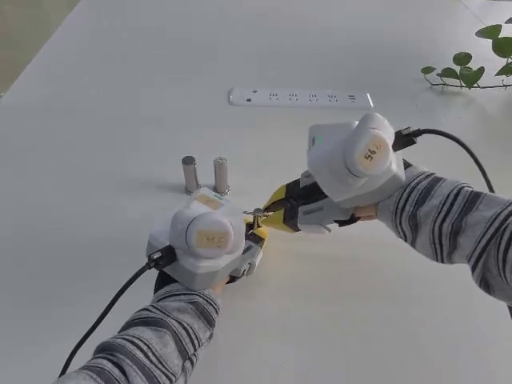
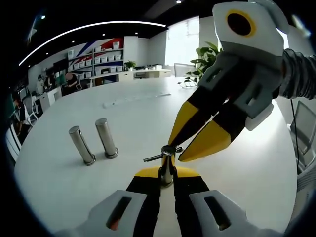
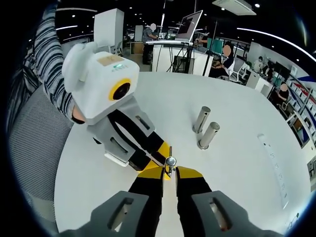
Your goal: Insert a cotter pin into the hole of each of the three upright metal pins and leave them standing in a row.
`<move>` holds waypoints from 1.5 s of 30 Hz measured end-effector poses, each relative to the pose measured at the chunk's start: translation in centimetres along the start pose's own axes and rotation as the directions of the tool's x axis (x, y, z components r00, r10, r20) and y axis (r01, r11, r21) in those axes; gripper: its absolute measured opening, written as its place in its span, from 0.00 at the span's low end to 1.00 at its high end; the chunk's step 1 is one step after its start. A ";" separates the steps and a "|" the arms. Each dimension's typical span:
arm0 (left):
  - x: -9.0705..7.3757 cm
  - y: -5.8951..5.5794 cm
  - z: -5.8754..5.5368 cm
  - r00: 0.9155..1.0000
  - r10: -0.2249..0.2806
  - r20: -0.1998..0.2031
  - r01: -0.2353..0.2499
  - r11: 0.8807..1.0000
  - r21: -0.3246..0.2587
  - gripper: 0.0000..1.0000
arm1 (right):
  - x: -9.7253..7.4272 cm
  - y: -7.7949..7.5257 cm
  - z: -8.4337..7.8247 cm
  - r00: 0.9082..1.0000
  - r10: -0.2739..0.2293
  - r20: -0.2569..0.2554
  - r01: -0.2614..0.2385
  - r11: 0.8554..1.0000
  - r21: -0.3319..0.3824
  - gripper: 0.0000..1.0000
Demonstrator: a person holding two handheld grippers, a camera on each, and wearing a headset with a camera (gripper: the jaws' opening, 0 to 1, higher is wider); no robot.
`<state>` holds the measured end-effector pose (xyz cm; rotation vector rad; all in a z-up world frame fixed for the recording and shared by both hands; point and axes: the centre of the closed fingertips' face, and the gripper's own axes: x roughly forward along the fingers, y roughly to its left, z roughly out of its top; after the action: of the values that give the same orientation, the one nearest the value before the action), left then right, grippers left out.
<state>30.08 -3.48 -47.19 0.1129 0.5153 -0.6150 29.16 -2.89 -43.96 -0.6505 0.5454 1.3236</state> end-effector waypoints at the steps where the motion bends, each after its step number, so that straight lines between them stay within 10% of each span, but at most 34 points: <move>1: 0.0 0.0 0.0 1.000 0.001 0.001 -0.001 1.000 -0.001 0.05 | -0.1 0.0 0.0 1.000 -0.002 -0.003 0.002 1.000 0.000 0.04; 27: 0.1 0.0 0.0 1.000 0.024 0.001 -0.023 1.000 -0.020 0.05 | -0.5 -0.3 -0.6 0.999 -0.031 -0.016 0.032 0.998 0.052 0.00; 45: 0.0 0.4 0.3 1.000 0.025 0.013 -0.025 1.000 0.005 0.05 | -3.4 -1.8 -3.0 0.984 -0.176 0.033 0.156 0.931 0.331 0.23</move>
<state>30.47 -3.25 -46.97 0.1197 0.4995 -0.5921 30.40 -7.60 -43.51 -0.3699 0.6291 1.0587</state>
